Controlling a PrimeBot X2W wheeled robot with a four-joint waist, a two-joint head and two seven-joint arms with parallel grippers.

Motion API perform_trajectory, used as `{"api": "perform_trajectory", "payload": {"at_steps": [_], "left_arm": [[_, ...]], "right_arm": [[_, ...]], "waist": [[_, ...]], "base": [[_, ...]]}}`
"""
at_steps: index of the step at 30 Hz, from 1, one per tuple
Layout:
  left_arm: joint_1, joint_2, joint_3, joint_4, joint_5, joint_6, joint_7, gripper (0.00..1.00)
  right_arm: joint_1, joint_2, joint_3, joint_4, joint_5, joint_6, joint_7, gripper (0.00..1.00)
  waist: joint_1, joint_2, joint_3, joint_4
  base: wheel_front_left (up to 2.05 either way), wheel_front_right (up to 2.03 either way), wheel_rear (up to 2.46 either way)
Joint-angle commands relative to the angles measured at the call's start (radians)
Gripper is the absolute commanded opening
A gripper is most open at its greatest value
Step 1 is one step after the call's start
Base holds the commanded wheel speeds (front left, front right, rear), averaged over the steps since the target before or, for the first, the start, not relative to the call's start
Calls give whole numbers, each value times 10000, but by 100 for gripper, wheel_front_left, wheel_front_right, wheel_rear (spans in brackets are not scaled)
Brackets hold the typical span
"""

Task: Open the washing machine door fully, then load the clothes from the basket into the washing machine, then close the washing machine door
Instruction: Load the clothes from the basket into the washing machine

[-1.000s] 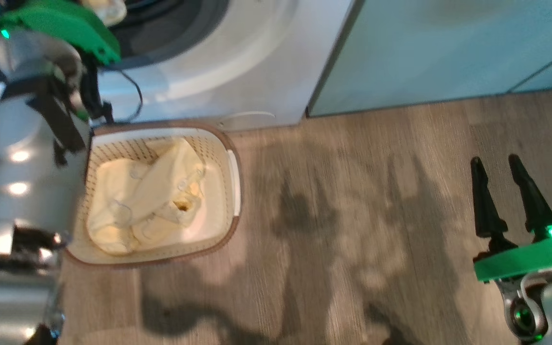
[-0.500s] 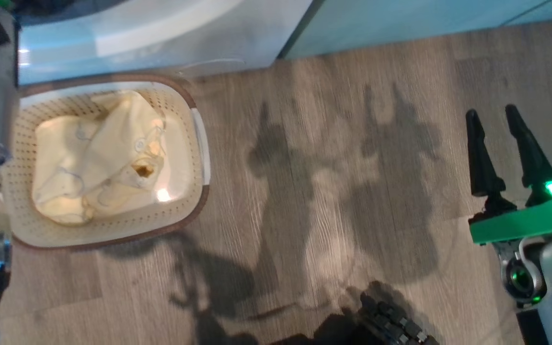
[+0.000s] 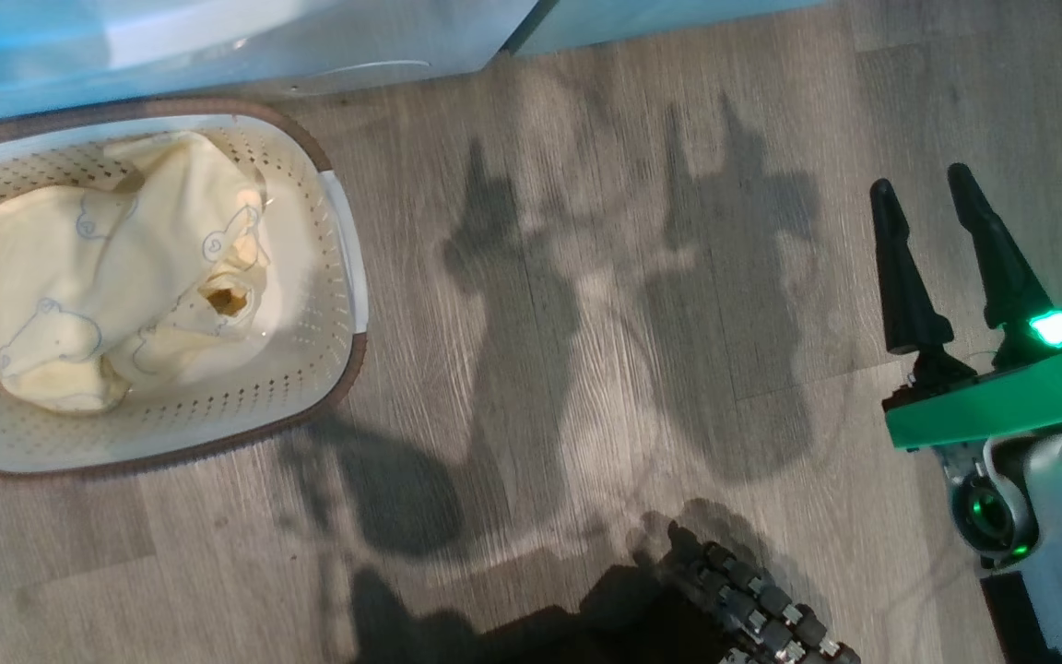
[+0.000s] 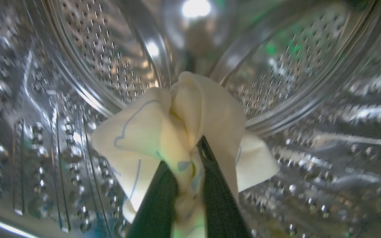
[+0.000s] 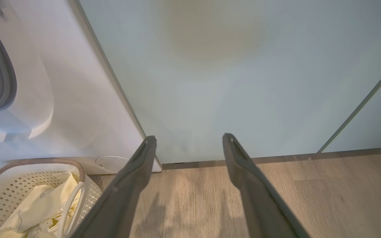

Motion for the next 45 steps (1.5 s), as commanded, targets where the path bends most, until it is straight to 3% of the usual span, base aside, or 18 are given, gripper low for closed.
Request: {"api": "perform_trajectory", "payload": {"at_steps": [1,5,6,7,8,21,28,37,45], "left_arm": [[-515,417,-46,16,114,-69,-57,0],[-955,424,-139,873,130,-35,36,0],[-1040,429,-167,1067,134,-32,101,27],[-1115,429,-178,1223,118,-44,160,79],[-1172,424,-191,1353,103,-54,233,100],[-1193,218,-509,1959,-29,-422,1906,100],[-665,176,-476,1967,-187,-455,896,100],[1101,94,-395,1744,-481,-930,-1,100],[3782,-122,155,-574,-711,-936,-55,100]], "right_arm": [[84,-27,145,-200,69,42,-94,100],[78,-18,182,-169,73,42,-94,100],[69,-11,188,-153,75,42,-94,100],[59,-4,194,-137,77,42,-94,100],[52,2,195,-124,78,42,-94,100],[117,9,92,-17,52,42,-94,100],[275,-10,2,-3,3,42,-94,100],[752,-138,-114,116,-96,42,-94,100],[1401,-269,-241,204,-199,42,-94,100]], "waist": [[-1,0,46,-20],[-1,0,121,-36],[-1,0,123,-44],[-1,0,121,-53],[-1,0,113,-58],[-1,0,-214,55],[-1,0,-700,168],[-1,0,-2015,428],[-1,0,-3394,850]], "base": [[0,0,0],[0,0,0],[0,0,0],[0,0,0],[0,0,0],[0,0,0],[0,0,0],[0,0,0],[0,0,0]]}}
